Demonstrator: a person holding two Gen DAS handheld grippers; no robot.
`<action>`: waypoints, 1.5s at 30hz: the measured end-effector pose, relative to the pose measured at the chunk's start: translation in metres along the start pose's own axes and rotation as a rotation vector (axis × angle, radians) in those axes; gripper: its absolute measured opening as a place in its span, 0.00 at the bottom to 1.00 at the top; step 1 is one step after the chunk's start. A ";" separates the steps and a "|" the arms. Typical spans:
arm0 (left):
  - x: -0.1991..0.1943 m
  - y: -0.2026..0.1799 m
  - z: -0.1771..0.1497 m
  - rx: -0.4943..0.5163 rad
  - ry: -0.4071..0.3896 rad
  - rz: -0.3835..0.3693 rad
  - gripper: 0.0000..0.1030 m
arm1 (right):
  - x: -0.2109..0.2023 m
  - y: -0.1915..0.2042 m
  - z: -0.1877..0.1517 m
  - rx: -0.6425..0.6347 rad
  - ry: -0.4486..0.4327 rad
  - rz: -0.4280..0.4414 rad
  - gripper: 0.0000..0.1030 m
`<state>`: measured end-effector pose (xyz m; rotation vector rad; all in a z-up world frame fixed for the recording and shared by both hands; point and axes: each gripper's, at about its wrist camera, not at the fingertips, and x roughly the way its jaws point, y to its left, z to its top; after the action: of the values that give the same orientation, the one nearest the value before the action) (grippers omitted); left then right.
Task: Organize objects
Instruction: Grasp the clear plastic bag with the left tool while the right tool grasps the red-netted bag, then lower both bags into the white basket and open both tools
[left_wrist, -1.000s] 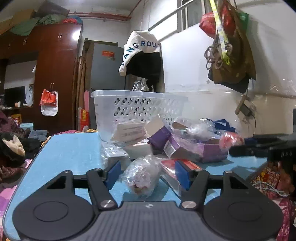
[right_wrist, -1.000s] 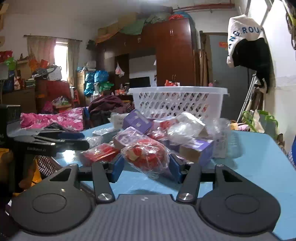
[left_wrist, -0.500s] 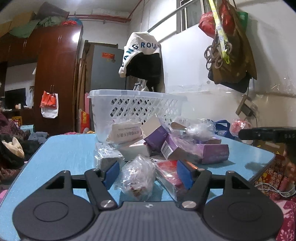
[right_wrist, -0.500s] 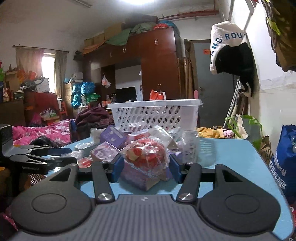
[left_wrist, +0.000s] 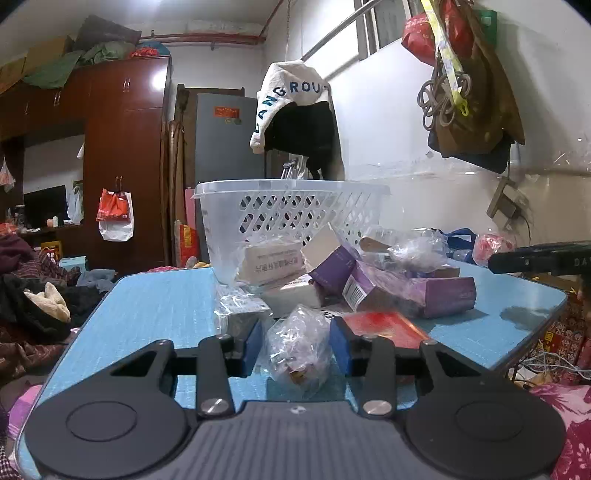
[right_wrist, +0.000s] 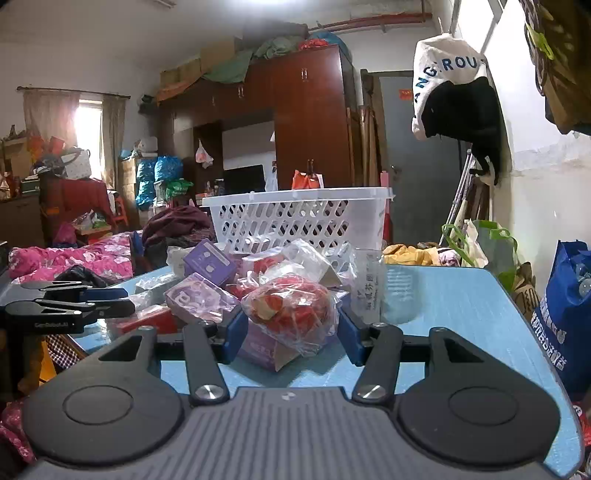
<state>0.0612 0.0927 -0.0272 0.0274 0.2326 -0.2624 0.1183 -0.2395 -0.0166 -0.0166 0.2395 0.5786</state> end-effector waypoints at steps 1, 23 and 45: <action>-0.001 0.001 0.000 -0.006 -0.001 0.005 0.43 | 0.000 0.000 0.000 0.002 0.001 -0.001 0.55; 0.007 0.006 0.080 -0.014 -0.135 -0.014 0.44 | 0.019 0.006 0.044 -0.071 -0.033 -0.024 0.55; 0.144 0.031 0.169 -0.091 0.051 0.041 0.85 | 0.155 -0.011 0.160 -0.105 0.040 -0.154 1.00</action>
<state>0.2422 0.0765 0.1043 -0.0510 0.2939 -0.2101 0.2852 -0.1520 0.1026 -0.1476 0.2444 0.4375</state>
